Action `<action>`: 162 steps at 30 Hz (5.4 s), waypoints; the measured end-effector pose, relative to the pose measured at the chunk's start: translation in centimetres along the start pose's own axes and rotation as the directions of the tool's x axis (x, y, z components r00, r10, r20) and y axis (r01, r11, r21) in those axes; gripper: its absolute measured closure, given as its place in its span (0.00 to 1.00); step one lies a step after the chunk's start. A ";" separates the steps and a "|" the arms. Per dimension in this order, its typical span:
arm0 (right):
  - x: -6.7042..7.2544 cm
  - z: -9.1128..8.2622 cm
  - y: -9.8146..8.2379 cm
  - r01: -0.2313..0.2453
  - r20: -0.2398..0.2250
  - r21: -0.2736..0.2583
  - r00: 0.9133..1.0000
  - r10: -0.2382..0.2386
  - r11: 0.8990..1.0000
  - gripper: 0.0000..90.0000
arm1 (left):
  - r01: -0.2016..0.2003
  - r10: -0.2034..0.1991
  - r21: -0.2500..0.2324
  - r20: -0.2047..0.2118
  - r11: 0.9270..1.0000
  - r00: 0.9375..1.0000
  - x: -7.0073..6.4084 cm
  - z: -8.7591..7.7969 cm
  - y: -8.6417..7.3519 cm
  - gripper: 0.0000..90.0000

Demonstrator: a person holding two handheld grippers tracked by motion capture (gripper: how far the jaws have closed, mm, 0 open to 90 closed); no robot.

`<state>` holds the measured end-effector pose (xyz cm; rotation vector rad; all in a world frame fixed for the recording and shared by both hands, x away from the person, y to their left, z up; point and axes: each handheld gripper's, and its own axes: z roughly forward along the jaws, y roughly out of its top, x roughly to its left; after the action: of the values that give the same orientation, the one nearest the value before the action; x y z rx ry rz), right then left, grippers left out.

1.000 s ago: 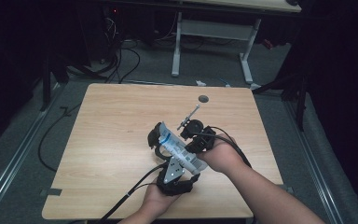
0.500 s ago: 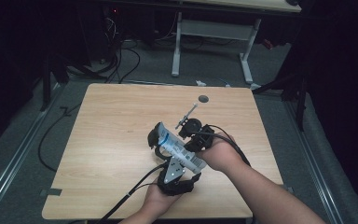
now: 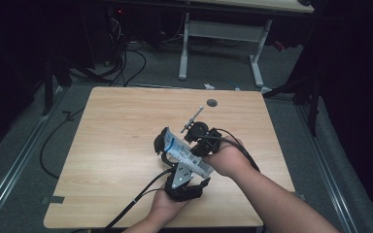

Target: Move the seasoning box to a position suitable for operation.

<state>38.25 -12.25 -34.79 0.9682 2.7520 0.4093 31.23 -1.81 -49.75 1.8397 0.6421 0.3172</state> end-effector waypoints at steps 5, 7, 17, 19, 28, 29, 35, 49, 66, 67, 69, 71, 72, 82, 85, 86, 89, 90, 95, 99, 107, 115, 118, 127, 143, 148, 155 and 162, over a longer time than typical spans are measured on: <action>0.0 0.0 0.0 0.004 0.009 0.005 1.000 -0.004 1.000 1.00 | 0.002 -0.002 0.001 0.005 1.000 1.000 -0.1 0.1 0.1 0.46; -0.1 0.0 0.0 0.004 0.012 0.002 1.000 -0.004 1.000 1.00 | 0.002 -0.002 0.003 0.007 1.000 1.000 -0.1 0.2 0.2 0.46; -0.2 -0.2 -0.4 -0.009 0.017 0.004 1.000 0.009 1.000 1.00 | 0.003 -0.003 -0.001 0.014 1.000 1.000 -0.5 0.4 0.3 0.46; -0.3 -0.3 -0.5 -0.004 0.018 0.004 1.000 0.004 1.000 1.00 | 0.003 -0.003 0.000 0.016 1.000 1.000 -0.5 0.4 0.4 0.46; -0.4 -0.4 -0.4 0.003 0.026 0.009 1.000 -0.003 1.000 1.00 | 0.001 -0.001 -0.002 0.014 1.000 1.000 -0.6 0.5 0.6 0.46; -0.4 -0.4 -0.4 0.002 0.025 0.010 1.000 -0.002 1.000 1.00 | 0.000 0.000 -0.001 0.014 1.000 1.000 -0.6 0.5 0.6 0.46; -0.5 -0.3 -0.3 -0.005 0.010 0.019 1.000 0.005 1.000 1.00 | -0.009 0.009 0.001 0.015 1.000 1.000 -0.7 0.5 0.5 0.46; -0.7 -0.3 -0.2 -0.007 -0.010 0.031 1.000 0.008 0.999 1.00 | -0.018 0.018 0.002 0.015 1.000 1.000 -0.7 0.4 0.4 0.46; -1.1 -0.3 0.4 -0.007 -0.049 0.083 0.999 0.011 0.996 1.00 | -0.027 0.027 -0.003 0.016 1.000 1.000 -0.7 0.4 0.3 0.47; -1.2 -0.3 0.5 -0.007 -0.052 0.085 0.999 0.011 0.996 1.00 | -0.027 0.027 -0.004 0.015 1.000 1.000 -0.7 0.4 0.3 0.47; -1.2 -0.3 0.6 -0.006 -0.055 0.096 0.998 0.011 0.995 1.00 | -0.026 0.026 -0.006 0.016 1.000 1.000 -0.7 0.4 0.3 0.47; -1.3 -0.3 0.8 -0.001 -0.063 0.104 0.998 0.008 0.995 1.00 | -0.026 0.026 -0.008 0.014 1.000 1.000 -0.7 0.4 0.3 0.47; -1.3 -0.3 0.8 -0.003 -0.062 0.107 0.998 0.010 0.994 1.00 | -0.026 0.026 -0.008 0.015 1.000 1.000 -0.7 0.3 0.3 0.47; -1.5 -0.1 1.0 0.004 -0.091 0.136 0.996 0.009 0.991 1.00 | -0.030 0.030 -0.001 0.017 1.000 0.999 -0.8 0.4 0.1 0.47; -1.7 0.0 1.0 0.000 -0.098 0.142 0.995 0.015 0.990 1.00 | -0.028 0.028 0.000 0.016 1.000 0.999 -0.8 0.4 0.1 0.47; -1.7 0.0 1.0 -0.003 -0.099 0.143 0.995 0.018 0.990 1.00 | -0.028 0.028 -0.001 0.016 1.000 0.999 -0.8 0.5 0.1 0.47; -1.8 0.1 1.1 0.000 -0.100 0.146 0.995 0.015 0.989 1.00 | -0.023 0.023 0.000 0.017 1.000 1.000 -0.8 0.5 0.1 0.47; -1.8 0.1 1.1 -0.003 -0.102 0.147 0.995 0.018 0.989 1.00 | -0.022 0.022 0.000 0.016 1.000 1.000 -0.8 0.5 0.1 0.47; -1.8 0.1 1.2 -0.001 -0.099 0.142 0.995 0.015 0.990 1.00 | -0.016 0.016 -0.005 0.014 1.000 1.000 -0.7 0.5 0.2 0.47; -1.8 0.1 1.3 0.002 -0.097 0.138 0.995 0.012 0.990 1.00 | -0.014 0.014 -0.008 0.007 1.000 1.000 -0.7 0.5 0.2 0.47; -1.9 0.0 1.6 0.001 -0.093 0.135 0.996 0.011 0.991 1.00 | 0.003 -0.003 -0.020 0.007 1.000 1.000 -0.7 0.6 0.3 0.47; -1.8 0.0 1.6 0.004 -0.087 0.136 0.996 0.008 0.991 1.00 | -0.008 0.008 -0.021 0.011 1.000 1.000 -0.9 0.8 0.5 0.47; -1.8 -0.1 1.6 0.008 -0.082 0.135 0.997 0.004 0.991 1.00 | -0.006 0.007 -0.023 0.010 1.000 1.000 -0.8 0.7 0.6 0.48; -1.7 -0.5 1.7 0.002 -0.071 0.119 0.997 0.006 0.993 1.00 | -0.009 0.009 -0.029 0.007 1.000 1.000 -0.7 0.6 0.8 0.48; -1.8 -0.8 1.6 -0.001 -0.060 0.111 0.998 0.008 0.994 1.00 | -0.011 0.011 -0.029 0.009 1.000 1.000 -0.7 0.8 1.1 0.48; -1.9 -0.8 1.6 0.002 -0.060 0.105 0.998 0.004 0.994 1.00 | -0.012 0.012 -0.029 0.008 1.000 1.000 -0.7 0.8 1.1 0.48; -1.8 -0.8 1.7 -0.001 -0.059 0.111 0.998 0.008 0.994 1.00 | -0.012 0.012 -0.027 0.006 1.000 1.000 -0.6 0.8 1.1 0.48; -1.8 -0.7 1.7 0.001 -0.061 0.110 0.998 0.006 0.994 1.00 | -0.013 0.013 -0.025 0.007 1.000 1.000 -0.6 0.7 1.0 0.48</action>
<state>40.45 -12.27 -33.45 1.0003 2.8555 0.2950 31.42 -2.97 -48.99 1.8214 0.6186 0.3256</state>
